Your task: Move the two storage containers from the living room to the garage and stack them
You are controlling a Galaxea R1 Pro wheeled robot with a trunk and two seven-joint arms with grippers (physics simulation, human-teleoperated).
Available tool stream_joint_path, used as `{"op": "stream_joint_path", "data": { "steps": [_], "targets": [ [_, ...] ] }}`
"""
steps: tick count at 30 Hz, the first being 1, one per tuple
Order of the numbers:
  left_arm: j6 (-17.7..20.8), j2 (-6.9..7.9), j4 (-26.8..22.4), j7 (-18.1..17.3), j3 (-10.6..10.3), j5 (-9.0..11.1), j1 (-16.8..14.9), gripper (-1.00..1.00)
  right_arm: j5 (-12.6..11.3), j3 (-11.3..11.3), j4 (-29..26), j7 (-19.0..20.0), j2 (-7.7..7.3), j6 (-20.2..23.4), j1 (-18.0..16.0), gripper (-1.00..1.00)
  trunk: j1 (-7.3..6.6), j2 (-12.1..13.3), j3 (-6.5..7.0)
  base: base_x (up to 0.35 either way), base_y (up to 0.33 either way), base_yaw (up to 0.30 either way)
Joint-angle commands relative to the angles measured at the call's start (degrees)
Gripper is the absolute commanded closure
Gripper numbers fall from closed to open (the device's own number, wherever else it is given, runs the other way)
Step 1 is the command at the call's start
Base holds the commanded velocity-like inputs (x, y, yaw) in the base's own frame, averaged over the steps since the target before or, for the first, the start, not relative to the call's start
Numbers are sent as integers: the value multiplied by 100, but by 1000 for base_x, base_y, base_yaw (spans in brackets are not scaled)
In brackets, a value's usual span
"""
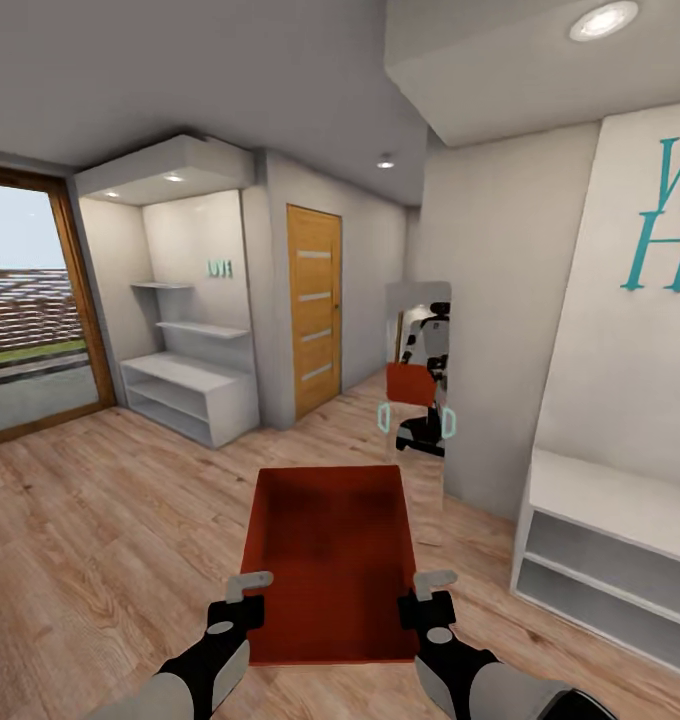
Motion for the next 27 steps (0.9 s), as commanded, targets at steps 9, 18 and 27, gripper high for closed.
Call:
{"op": "stream_joint_path", "data": {
  "steps": [9, 18, 27],
  "targets": [
    [-30, -2, -7, 266, 118, -34, -1, 100, 17, -456, -56, 242, 4, 9, -7, 100, 5, -4, -3, 322, 0, 0],
    [-30, -2, -7, 267, 118, -34, -1, 100, 15, -454, -56, 242, 1, 8, -9, 100, 5, -4, -3, 322, 0, 111],
    [-30, -4, -7, 267, 118, -34, -1, 100, 15, -458, -56, 242, -11, 8, -7, 100, 5, -4, -3, 322, 0, 261]
  ]
}}
